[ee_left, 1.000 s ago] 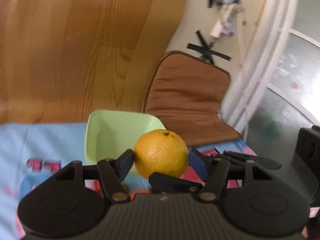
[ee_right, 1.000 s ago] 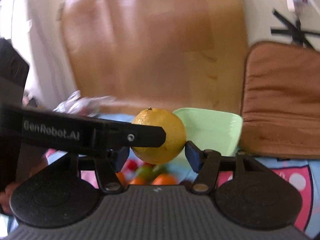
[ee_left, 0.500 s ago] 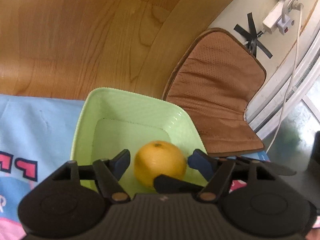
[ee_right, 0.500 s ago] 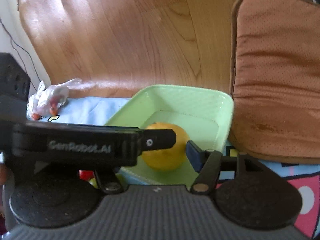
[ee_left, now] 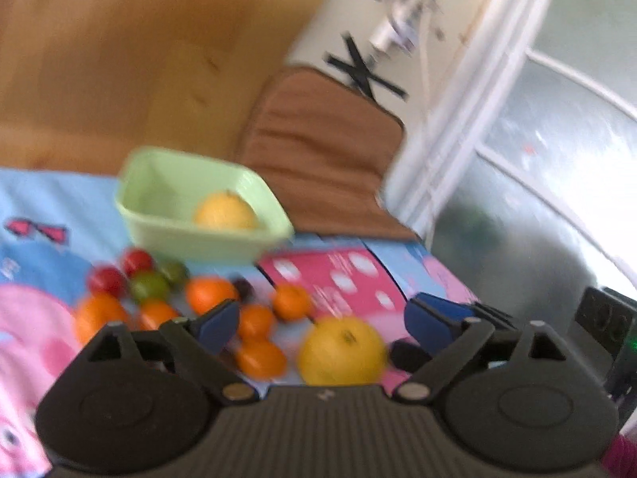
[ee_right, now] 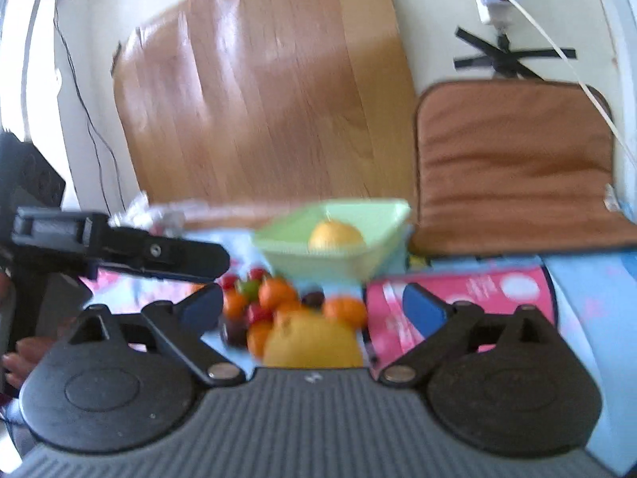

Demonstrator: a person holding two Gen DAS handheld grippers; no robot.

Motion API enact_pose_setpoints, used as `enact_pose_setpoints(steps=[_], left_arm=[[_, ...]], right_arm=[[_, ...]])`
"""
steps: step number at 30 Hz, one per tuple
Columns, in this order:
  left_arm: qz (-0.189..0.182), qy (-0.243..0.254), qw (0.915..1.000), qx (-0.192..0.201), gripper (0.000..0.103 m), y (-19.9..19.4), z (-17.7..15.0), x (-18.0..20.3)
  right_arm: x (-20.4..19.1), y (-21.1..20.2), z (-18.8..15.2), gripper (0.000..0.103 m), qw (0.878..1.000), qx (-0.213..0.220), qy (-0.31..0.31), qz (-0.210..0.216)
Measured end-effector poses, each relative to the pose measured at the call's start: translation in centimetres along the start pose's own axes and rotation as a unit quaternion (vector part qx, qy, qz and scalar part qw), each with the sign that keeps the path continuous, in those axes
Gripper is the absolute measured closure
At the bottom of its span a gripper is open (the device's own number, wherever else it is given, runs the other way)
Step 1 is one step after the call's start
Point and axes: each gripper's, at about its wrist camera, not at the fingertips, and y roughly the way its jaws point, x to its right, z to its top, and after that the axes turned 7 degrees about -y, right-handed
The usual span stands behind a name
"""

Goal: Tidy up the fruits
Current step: 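Carry the grapefruit into the green basket and open the left tool, then grasp the second yellow grapefruit with the left tool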

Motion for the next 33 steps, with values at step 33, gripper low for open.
enact_pose_setpoints(steps=[33], left_arm=[[0.06, 0.065, 0.9949, -0.048, 0.037, -2.0, -7.1, 1.0]], right_arm=[[-7.6, 0.4, -4.8, 0.041, 0.989, -0.088, -0.116, -0.008]])
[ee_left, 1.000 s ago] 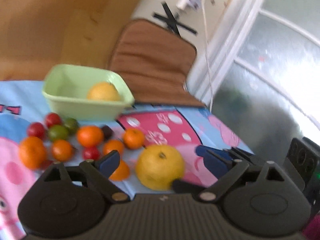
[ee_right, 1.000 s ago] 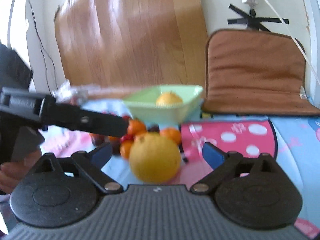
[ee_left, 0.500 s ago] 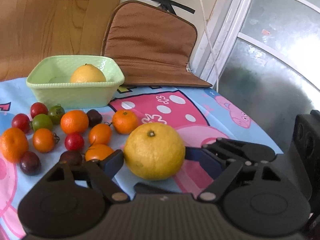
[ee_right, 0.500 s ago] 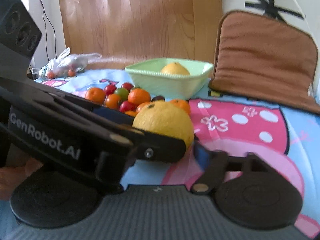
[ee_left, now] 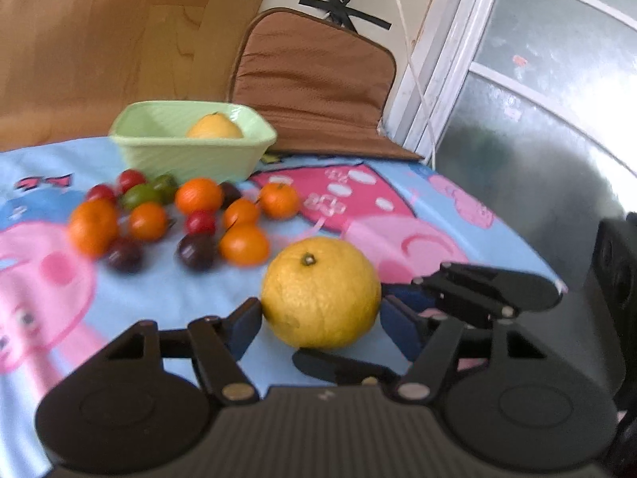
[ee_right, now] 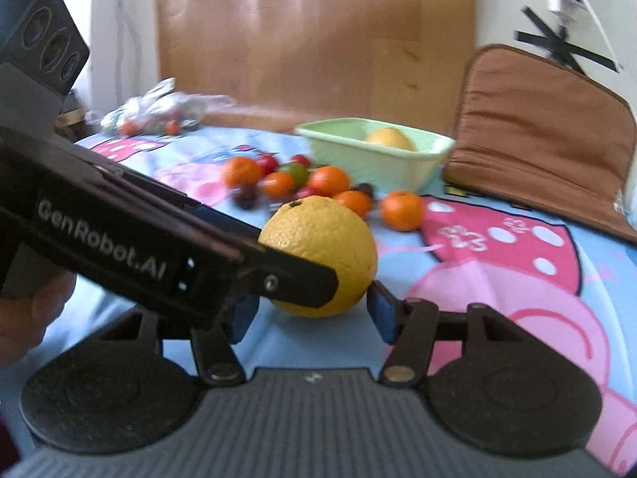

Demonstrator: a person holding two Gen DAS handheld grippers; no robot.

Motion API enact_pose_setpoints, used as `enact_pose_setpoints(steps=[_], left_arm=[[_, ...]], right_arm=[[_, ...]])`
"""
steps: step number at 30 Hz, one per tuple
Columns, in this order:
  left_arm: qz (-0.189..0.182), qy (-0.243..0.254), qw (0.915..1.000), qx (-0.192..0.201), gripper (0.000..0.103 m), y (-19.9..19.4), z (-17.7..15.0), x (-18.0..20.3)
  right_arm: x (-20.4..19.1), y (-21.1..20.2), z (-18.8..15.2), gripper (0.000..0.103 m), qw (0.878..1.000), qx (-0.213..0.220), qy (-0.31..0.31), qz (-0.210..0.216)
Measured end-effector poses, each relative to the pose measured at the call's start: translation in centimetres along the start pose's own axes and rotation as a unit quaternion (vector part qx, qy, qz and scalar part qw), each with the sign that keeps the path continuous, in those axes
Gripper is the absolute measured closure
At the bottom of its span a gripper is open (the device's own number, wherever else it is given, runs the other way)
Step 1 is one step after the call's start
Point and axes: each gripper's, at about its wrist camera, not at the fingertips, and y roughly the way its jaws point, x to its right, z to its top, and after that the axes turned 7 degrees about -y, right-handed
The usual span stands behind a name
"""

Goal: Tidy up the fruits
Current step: 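Grasp the second yellow grapefruit with the left tool, then lower the grapefruit into the green basket and open the left tool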

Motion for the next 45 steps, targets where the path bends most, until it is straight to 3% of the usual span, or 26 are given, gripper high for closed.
enact_pose_setpoints(steps=[11, 13, 18, 21, 25, 31, 36, 37, 39, 45], left_arm=[[0.033, -0.031, 0.999, -0.005, 0.035, -6.3, -4.1, -2.4], [0.029, -0.03, 0.9991, -0.002, 0.035, -6.4, -4.2, -2.4], [0.04, -0.014, 0.9991, 0.001, 0.022, -5.7, -3.8, -1.4], [0.051, -0.009, 0.9986, 0.009, 0.015, -5.4, -3.4, -0.9], [0.056, 0.001, 0.9983, 0.018, 0.015, -5.2, -3.0, -0.5], [0.059, 0.005, 0.9981, 0.013, 0.017, -4.6, -2.8, -0.4], [0.055, 0.001, 0.9985, 0.005, 0.03, -4.2, -2.9, -0.6], [0.056, 0.002, 0.9984, 0.007, 0.03, -4.1, -3.0, -0.7], [0.05, 0.0, 0.9987, 0.01, 0.031, -4.2, -3.0, -0.9], [0.02, -0.03, 0.9992, 0.014, 0.032, -4.7, -1.1, -2.0]], right_arm=[[-5.8, -1.4, 0.7, 0.04, 0.994, 0.014, -0.047, 0.096], [-6.2, -1.5, 0.7, 0.039, 0.994, 0.015, -0.052, 0.096], [-6.0, -1.4, 0.6, 0.038, 0.997, 0.003, -0.04, 0.072], [-5.9, -2.1, 0.5, 0.027, 0.998, 0.014, -0.045, 0.037], [-5.8, -2.7, 0.6, 0.022, 0.998, 0.03, -0.057, 0.019], [-5.9, -1.8, 0.6, 0.022, 0.998, 0.014, -0.066, 0.018], [-5.7, -1.4, 0.3, 0.023, 0.998, 0.009, -0.057, 0.035], [-5.7, -1.4, 0.3, 0.024, 0.998, 0.009, -0.057, 0.037], [-5.8, -1.5, 0.3, 0.038, 0.997, 0.012, -0.057, 0.048], [-5.6, -1.9, 1.2, 0.04, 0.996, 0.028, -0.069, 0.053]])
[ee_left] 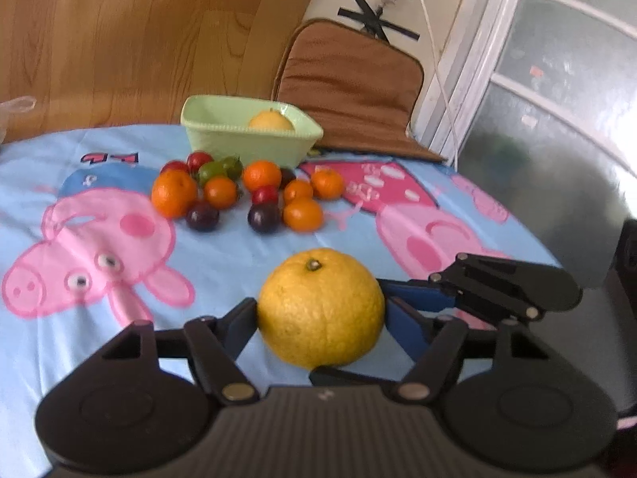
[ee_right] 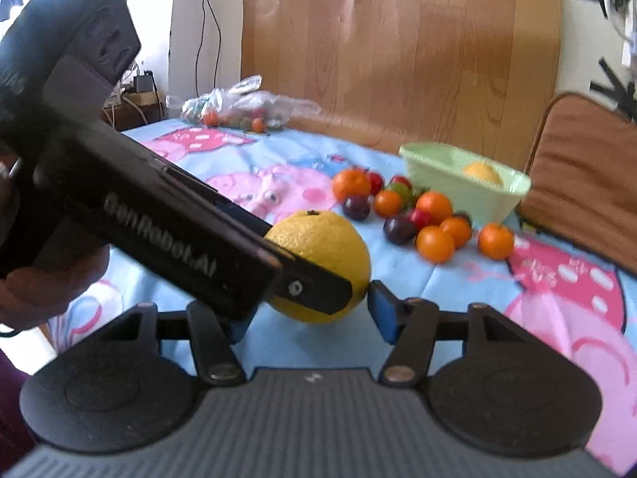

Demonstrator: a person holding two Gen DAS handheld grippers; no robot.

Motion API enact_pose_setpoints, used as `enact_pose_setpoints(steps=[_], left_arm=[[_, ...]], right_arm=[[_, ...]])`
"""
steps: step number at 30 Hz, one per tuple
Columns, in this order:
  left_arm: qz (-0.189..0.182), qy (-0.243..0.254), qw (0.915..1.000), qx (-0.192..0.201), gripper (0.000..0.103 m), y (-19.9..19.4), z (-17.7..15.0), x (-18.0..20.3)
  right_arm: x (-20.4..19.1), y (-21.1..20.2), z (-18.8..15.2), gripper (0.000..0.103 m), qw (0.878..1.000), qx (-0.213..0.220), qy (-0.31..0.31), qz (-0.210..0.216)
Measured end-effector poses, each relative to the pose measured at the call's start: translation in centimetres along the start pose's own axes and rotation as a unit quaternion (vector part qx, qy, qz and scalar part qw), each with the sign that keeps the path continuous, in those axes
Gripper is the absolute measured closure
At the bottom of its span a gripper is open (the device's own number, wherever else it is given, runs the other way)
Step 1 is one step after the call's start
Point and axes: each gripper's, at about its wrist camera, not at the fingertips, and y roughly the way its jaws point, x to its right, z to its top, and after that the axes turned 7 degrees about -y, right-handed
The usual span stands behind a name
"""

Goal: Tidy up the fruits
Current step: 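Lower the grapefruit into the green basket and open the left tool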

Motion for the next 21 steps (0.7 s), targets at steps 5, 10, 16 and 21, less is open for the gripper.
enact_pose_setpoints(steps=[5, 10, 16, 21], left_arm=[[-0.003, 0.008, 0.9999, 0.014, 0.032, 1.0, 5.5, -0.2], [0.021, 0.013, 0.9987, 0.045, 0.031, 4.5, 13.4, -0.8], [0.054, -0.012, 0.998, 0.031, 0.031, 11.2, 19.3, -4.0], [0.086, -0.046, 0.9952, -0.007, 0.03, 15.3, 19.7, -6.9]], right_arm=[[2.5, 1.2, 2.7, 0.041, 0.999, 0.026, -0.025, -0.023], [7.6, 4.6, 6.8, 0.043, 0.997, 0.054, -0.015, -0.058], [13.3, 11.4, 9.3, 0.044, 0.996, 0.038, 0.034, -0.067], [14.4, 15.7, 8.5, 0.047, 0.997, 0.0, 0.04, -0.063]])
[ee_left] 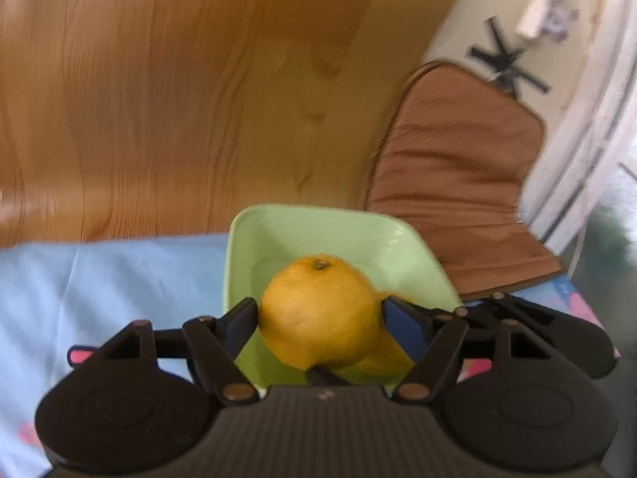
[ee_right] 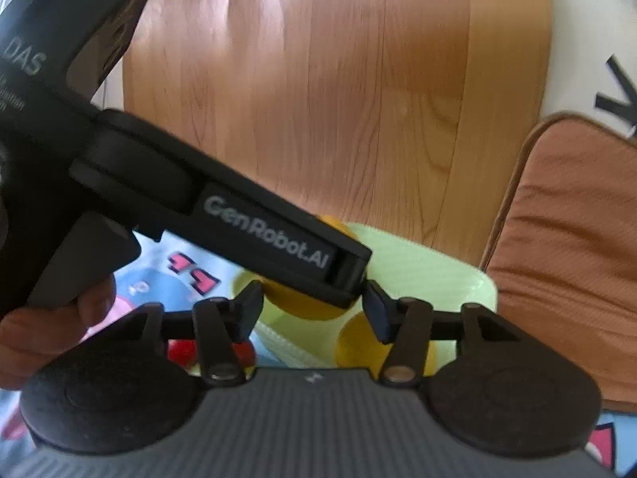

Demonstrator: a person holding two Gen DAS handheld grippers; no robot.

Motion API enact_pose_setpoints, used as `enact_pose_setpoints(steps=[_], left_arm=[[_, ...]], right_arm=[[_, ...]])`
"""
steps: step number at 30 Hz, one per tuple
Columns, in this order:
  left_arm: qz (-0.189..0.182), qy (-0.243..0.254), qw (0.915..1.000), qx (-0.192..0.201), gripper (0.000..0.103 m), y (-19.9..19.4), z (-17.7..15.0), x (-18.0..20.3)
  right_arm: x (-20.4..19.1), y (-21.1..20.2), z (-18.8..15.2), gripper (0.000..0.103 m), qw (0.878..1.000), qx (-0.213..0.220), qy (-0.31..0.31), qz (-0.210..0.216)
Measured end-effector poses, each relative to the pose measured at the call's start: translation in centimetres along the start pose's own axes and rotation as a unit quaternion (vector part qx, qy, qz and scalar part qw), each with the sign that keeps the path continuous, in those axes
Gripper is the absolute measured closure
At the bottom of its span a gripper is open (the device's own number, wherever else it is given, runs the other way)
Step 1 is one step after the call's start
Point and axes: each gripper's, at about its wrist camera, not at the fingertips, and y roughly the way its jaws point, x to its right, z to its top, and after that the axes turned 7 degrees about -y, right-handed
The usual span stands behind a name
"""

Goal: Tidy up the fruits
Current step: 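Lower the grapefruit into the green basket and open the left tool, then grasp a dark purple plum with the left tool while the right tool grasps an orange cherry tomato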

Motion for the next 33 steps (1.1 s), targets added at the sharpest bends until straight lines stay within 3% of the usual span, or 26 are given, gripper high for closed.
enact_pose_setpoints(steps=[5, 11, 15, 17, 20, 24, 27, 33], left_arm=[[-0.011, -0.001, 0.9999, 0.003, 0.027, -0.1, -0.4, -0.6], [-0.048, -0.013, 0.9981, 0.036, 0.024, -5.4, -2.7, -2.5], [-0.061, -0.048, 0.9959, 0.046, 0.022, -9.1, -6.3, -5.4], [-0.064, -0.065, 0.9948, 0.047, 0.02, -10.2, -8.3, -6.7], [-0.06, -0.086, 0.9935, 0.044, 0.02, -11.1, -11.1, -8.0], [-0.07, -0.095, 0.9926, 0.031, 0.021, -11.4, -14.1, -8.1], [-0.078, -0.078, 0.9937, 0.019, 0.025, -10.8, -14.8, -6.8], [-0.079, 0.02, 0.9963, 0.03, 0.036, -9.3, -14.4, -1.6]], right_arm=[[0.2, -0.1, -0.4, 0.045, 1.0, 0.009, 0.003, -0.008], [0.0, -4.4, -1.7, 0.046, 0.999, 0.026, 0.023, -0.007], [-1.4, -7.8, -3.7, 0.049, 0.999, 0.029, 0.037, 0.014], [-2.5, -9.0, -4.9, 0.058, 0.999, 0.026, 0.035, 0.025], [-5.0, -11.1, -6.7, 0.063, 0.999, 0.018, 0.025, 0.037], [-7.0, -12.0, -8.0, 0.063, 0.999, 0.011, 0.03, 0.035], [-7.2, -12.3, -8.5, 0.063, 0.999, 0.003, 0.046, 0.019], [-5.3, -11.7, -8.8, 0.062, 0.997, -0.02, 0.072, -0.012]])
